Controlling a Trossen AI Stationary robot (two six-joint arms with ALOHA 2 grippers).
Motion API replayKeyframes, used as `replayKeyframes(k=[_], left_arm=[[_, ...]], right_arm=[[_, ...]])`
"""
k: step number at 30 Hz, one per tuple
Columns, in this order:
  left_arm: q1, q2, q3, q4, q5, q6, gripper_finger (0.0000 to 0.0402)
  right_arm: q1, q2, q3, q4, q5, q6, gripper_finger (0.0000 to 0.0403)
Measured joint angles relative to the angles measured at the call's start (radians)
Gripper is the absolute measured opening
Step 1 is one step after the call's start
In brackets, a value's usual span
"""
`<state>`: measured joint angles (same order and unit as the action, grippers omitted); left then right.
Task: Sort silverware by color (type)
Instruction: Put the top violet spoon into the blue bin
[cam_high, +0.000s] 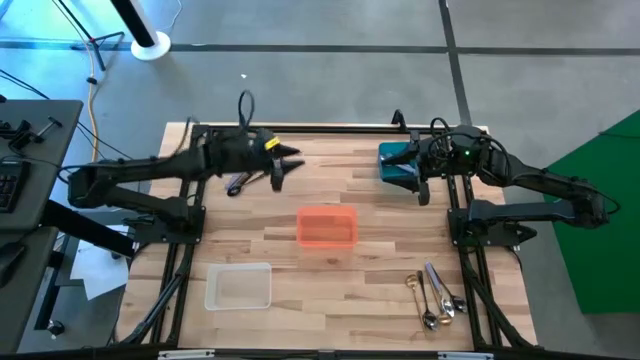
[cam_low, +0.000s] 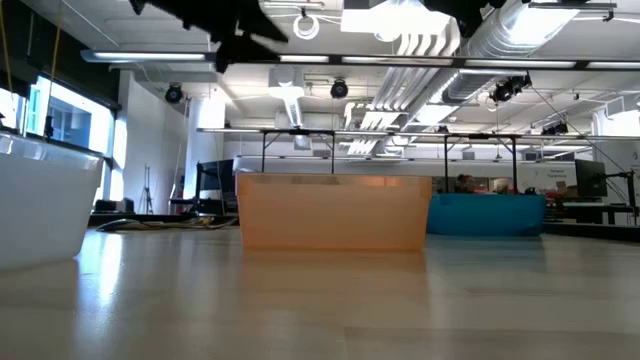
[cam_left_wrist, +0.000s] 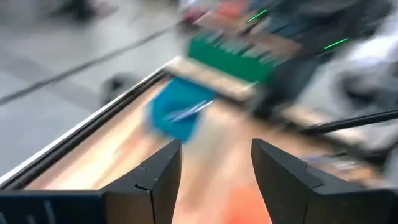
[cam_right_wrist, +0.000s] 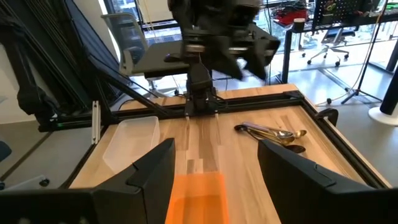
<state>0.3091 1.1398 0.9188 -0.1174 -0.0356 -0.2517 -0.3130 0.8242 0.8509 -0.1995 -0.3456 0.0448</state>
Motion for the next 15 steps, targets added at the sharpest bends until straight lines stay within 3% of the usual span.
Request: replayKeyframes(k=[4, 8, 11, 15], left_arm=[[0.139, 0.044, 0.110, -0.373, -0.064, -0.028, 0.0181], [0.264, 0.093, 0.100, -0.584, -0.065, -0.046, 0.0181], [0.324, 0.136, 0.048, -0.682, -0.064, -0.063, 0.0181], [0.366, 0.183, -0.038, -0.694, -0.063, -0.097, 0.0181]], right_arm=[[0.000, 0.001, 0.000, -0.020, 0.004, 0.000, 0.0215], [0.000, 0.002, 0.000, -0.061, 0.038, 0.000, 0.0215], [0.000, 0.002, 0.000, -0.088, 0.076, 0.005, 0.0215], [0.000, 0.002, 0.000, -0.095, 0.084, 0.008, 0.0215]])
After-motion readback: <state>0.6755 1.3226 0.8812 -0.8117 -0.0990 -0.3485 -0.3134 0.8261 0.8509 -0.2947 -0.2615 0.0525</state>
